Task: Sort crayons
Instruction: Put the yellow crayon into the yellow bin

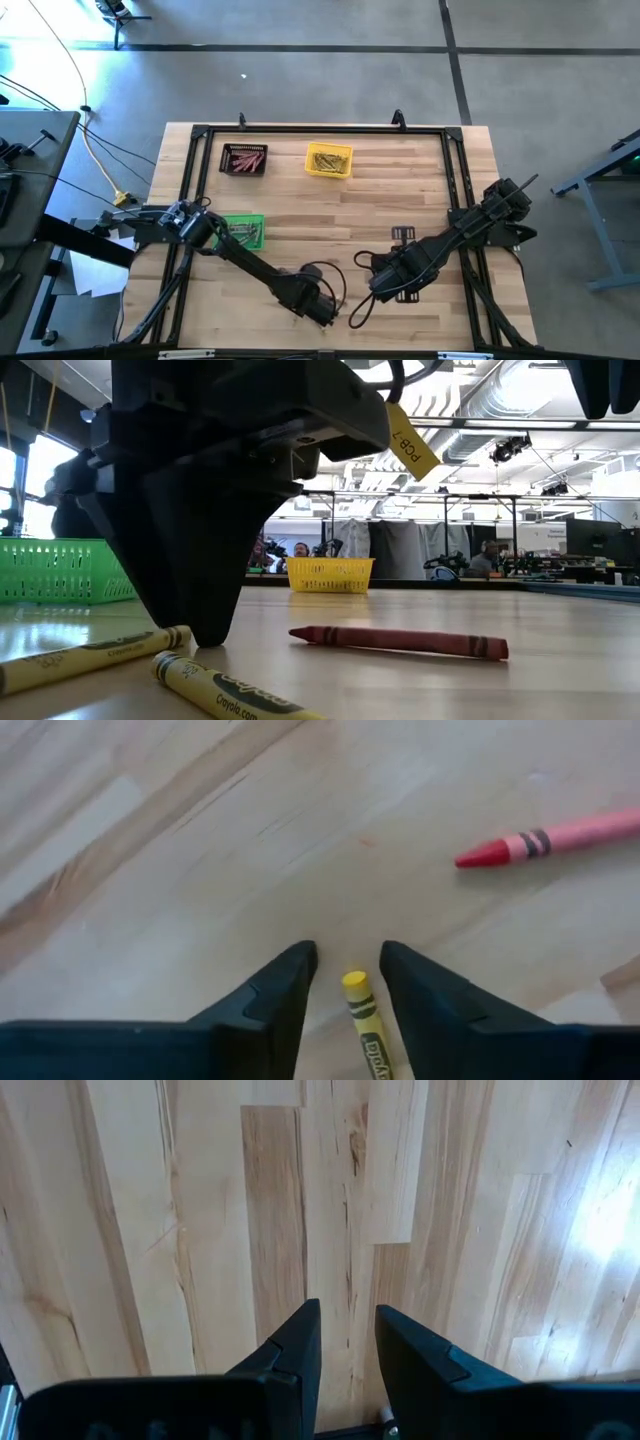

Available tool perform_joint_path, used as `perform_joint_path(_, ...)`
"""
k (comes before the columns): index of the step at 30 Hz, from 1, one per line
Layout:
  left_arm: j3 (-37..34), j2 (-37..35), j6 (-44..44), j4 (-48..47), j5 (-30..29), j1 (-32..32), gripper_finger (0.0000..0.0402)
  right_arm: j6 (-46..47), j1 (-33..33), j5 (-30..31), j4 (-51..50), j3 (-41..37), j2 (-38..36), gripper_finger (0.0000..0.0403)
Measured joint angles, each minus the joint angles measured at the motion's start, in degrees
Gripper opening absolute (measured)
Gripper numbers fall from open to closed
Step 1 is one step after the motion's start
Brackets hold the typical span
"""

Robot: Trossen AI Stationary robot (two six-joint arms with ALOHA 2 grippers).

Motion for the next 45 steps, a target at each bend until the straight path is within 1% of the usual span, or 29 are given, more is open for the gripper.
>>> perform_joint_path(3, -0.01, 0.0, -4.58, -0.15, 2.04, -0.3, 0.0139, -0.01, 0.0, -0.02, 0.0, 0.0, -0.02, 0.0083)
perform_joint_path(6, -0.01, -0.02, -7.25, 0.14, 3.58, -0.99, 0.0136, -0.07, 0.0, 0.19, 0.0, 0.0, -0.01, 0.0083)
perform_joint_path(14, 1.12, 0.0, -12.13, 0.24, 6.67, -3.83, 0.0124, -0.78, 0.0, 0.53, 0.0, 0.0, -0.02, 0.0083)
perform_joint_path(17, 1.34, 0.07, -12.31, 0.34, 7.85, -4.39, 0.0122, -1.09, 0.0, 0.54, 0.01, 0.0, -0.01, 0.0083)
perform_joint_path(20, 1.36, 0.07, -10.15, 0.37, 8.33, -4.37, 0.0114, -1.1, 0.0, 0.55, 0.02, 0.0, 0.0, 0.0083)
perform_joint_path(22, 1.39, 0.07, -9.0, 0.33, 8.48, -4.14, 0.01, -1.14, 0.0, 0.55, 0.01, 0.0, 0.0, 0.0083)
perform_joint_path(25, 1.41, 0.07, -8.84, 0.31, 8.65, -4.07, 0.0068, -1.55, 0.0, 0.55, 0.02, 0.0, -0.01, 0.0083)
perform_joint_path(29, 1.41, 0.07, -7.85, 0.33, 9.31, -4.07, 0.0014, -1.55, 0.0, 0.55, 0.0, 0.0, 0.0, 0.0083)
perform_joint_path(30, 1.43, 0.07, -7.67, 0.33, 9.32, -4.04, 0.0008, -1.55, 0.0, 0.54, 0.0, 0.0, 0.0, 0.0083)
perform_joint_path(35, 1.45, 0.05, -6.01, 0.23, 9.71, -3.28, 0.0008, -1.55, 0.0, 0.53, 0.0, 0.0, 0.0, 0.0083)
perform_joint_path(40, 1.17, -1.35, -0.85, -0.85, 9.44, -2.06, 0.0002, -1.29, -0.02, -0.2, -0.34, 0.0, -0.01, 0.0083)
perform_joint_path(45, 1.23, -3.86, 3.73, -3.32, 5.31, -0.11, 0.0002, 0.59, -0.53, -1.6, -2.85, 0.0, -0.05, 0.0083)
